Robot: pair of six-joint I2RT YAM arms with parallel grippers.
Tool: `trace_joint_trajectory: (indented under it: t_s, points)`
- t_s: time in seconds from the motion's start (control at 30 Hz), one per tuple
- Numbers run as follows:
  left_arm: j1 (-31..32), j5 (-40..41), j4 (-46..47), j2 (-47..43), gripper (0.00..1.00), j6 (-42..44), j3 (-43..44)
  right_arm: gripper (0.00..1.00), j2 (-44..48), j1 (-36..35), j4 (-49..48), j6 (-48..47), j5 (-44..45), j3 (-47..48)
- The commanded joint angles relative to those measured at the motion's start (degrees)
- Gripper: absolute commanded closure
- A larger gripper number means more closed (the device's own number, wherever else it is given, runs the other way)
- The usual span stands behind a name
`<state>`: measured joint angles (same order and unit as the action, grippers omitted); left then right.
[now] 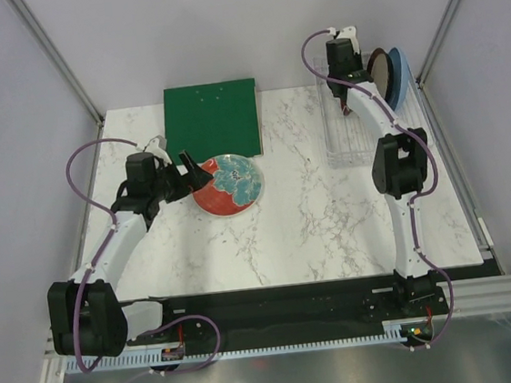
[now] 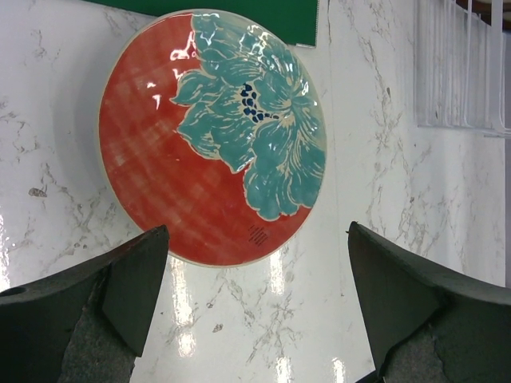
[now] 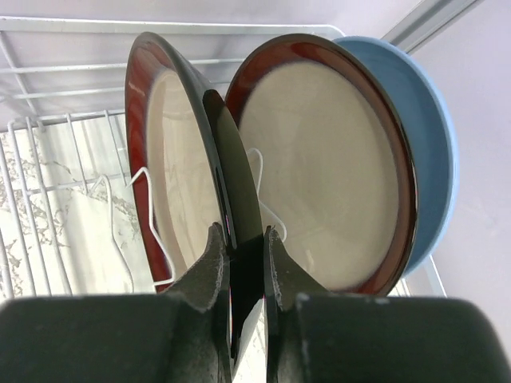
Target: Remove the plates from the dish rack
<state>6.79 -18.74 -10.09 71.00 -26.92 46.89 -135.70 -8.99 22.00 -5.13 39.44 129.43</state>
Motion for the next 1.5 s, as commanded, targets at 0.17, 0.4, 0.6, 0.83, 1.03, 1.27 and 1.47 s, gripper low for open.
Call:
trace_joint_trajectory:
  t_s: [0.17, 0.4, 0.6, 0.83, 1.03, 1.27, 1.47]
  points:
    - [0.8, -1.4, 2.2, -0.8, 0.0, 1.3, 0.8, 1.0, 9.7, -0.6, -17.3, -7.1, 22.6, -6.6]
    - [0.9, -2.1, 1.5, -1.8, 0.0, 1.3, 0.7, 1.0, 15.1, -2.3, -18.6, -8.2, 23.0, -9.0]
    - [0.9, -3.2, 1.7, -2.2, 0.0, -0.2, 0.0, 1.0, 20.5, -2.9, -15.8, -6.3, 21.7, -12.2]
    - [0.9, -6.2, 2.5, -2.3, 0.0, -1.6, -0.6, 1.0, 26.1, -3.8, -10.4, -2.4, 18.1, -13.4]
    - [0.9, -9.6, 7.2, -4.7, 0.0, -3.5, -2.9, 1.0, 32.5, -6.5, 1.6, 5.0, 5.5, -12.7]
    - [0.9, -14.9, 16.1, -7.5, 0.0, -6.6, -6.4, 1.0, 42.8, -9.2, 13.5, 16.7, -18.5, -21.9]
    - [1.1, -16.9, 22.0, -9.3, 0.0, -9.2, -9.4, 1.0, 55.4, -11.3, 10.4, 24.0, -35.3, -34.8]
